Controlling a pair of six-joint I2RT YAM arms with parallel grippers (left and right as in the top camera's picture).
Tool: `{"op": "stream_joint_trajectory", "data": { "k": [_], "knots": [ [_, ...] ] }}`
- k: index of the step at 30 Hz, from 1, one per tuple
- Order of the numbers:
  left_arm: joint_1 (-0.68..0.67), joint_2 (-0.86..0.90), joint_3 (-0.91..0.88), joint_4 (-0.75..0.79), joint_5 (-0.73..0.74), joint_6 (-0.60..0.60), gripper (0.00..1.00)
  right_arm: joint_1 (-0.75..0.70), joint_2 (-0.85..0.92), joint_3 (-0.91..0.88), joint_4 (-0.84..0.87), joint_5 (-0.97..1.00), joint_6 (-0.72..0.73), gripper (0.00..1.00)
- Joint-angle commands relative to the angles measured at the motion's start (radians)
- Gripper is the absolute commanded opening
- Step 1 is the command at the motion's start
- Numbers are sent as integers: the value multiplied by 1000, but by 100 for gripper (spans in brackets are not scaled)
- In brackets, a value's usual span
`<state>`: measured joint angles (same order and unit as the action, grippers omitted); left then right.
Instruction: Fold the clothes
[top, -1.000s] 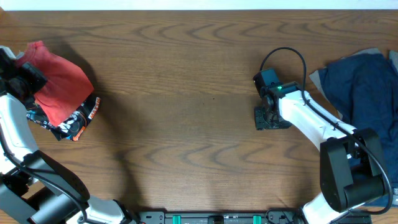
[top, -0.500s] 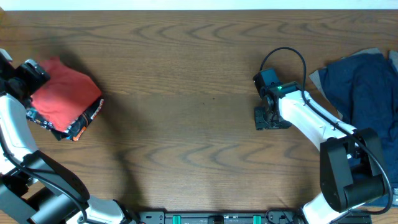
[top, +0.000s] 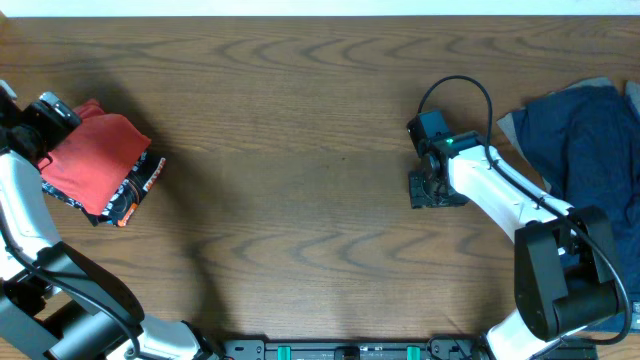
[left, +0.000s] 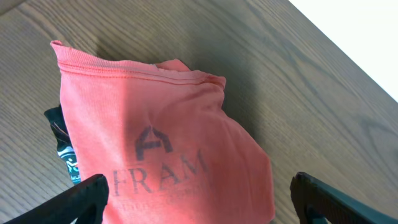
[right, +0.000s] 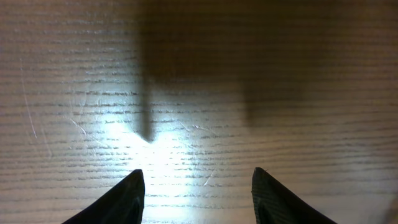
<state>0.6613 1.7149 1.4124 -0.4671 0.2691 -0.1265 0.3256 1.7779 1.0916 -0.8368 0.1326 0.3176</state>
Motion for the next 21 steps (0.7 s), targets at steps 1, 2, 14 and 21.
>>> {"op": "stream_joint_trajectory", "data": {
  "k": [1, 2, 14, 21],
  "knots": [
    [8, 10, -2, 1, -8, -18, 99, -6, 0, 13, 7, 21, 0, 54],
    [7, 12, -3, 1, -4, -18, 100, -6, 0, 13, 8, 21, 1, 55],
    [-151, 113, -4, -33, 112, 17, 98, -51, 1, 13, 126, -238, 111, 88],
    [-441, 155, -4, -95, 17, 25, 98, -139, 1, 13, 187, -347, 168, 99]
  ]
}}
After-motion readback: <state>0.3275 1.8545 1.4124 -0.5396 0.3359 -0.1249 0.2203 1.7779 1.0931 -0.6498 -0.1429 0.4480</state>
